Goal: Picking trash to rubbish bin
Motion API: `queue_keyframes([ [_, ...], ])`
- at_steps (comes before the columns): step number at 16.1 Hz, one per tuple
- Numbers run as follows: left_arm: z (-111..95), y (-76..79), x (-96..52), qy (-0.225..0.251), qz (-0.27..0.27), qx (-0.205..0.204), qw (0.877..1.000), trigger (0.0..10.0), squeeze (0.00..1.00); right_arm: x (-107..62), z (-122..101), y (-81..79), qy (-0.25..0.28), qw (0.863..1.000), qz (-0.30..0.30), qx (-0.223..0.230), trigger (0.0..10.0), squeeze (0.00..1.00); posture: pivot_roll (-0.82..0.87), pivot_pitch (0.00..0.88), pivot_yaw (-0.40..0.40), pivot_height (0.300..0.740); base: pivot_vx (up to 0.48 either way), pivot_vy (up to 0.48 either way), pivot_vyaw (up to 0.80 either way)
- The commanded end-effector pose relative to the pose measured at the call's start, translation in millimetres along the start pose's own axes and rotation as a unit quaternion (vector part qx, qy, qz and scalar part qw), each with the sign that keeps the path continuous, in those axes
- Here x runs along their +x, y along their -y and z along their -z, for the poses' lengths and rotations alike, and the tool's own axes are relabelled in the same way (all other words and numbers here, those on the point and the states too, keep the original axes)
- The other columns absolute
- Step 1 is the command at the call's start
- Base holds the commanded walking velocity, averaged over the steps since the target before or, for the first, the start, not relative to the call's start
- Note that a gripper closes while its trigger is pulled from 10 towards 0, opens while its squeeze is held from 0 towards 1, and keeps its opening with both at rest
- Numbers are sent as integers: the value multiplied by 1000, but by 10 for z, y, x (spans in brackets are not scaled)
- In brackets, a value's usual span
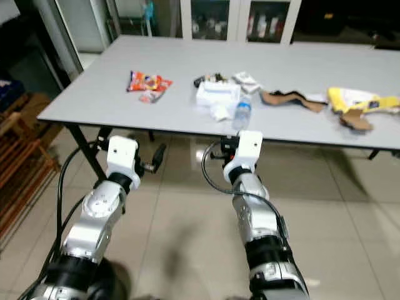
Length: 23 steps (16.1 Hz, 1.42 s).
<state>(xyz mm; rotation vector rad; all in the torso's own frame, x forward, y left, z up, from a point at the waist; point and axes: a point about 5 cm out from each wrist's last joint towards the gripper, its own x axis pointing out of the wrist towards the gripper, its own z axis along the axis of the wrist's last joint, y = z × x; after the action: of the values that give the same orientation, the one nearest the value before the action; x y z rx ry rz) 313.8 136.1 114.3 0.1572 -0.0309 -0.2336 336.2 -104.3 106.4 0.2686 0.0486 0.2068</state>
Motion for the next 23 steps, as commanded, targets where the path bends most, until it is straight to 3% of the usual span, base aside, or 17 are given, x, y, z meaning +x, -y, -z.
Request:
queue_keyframes([
  [1, 8, 21, 6, -2, 0, 0, 1000, 10000, 0, 1, -20, 16, 1, 1000, 0, -5, 10000, 0, 15, 47, 15, 740, 0, -375, 0],
  [14, 14, 23, 9, -4, 2, 5, 1000, 10000, 0, 0, -10, 3, -1, 1000, -2, -5, 10000, 0, 16, 47, 15, 740, 0, -367, 0],
  [20, 7, 4, 14, -1, -11, 5, 1000, 10000, 0, -4, -7, 7, -2, 1000, -1, -4, 10000, 0, 14, 52, 15, 740, 0, 0, 0],
  [23, -7, -34, 24, -2, -22, -17, 1000, 10000, 0, -9, -7, 17, -3, 1000, 0, -5, 10000, 0, 15, 53, 14, 740, 117, 0, 0],
])
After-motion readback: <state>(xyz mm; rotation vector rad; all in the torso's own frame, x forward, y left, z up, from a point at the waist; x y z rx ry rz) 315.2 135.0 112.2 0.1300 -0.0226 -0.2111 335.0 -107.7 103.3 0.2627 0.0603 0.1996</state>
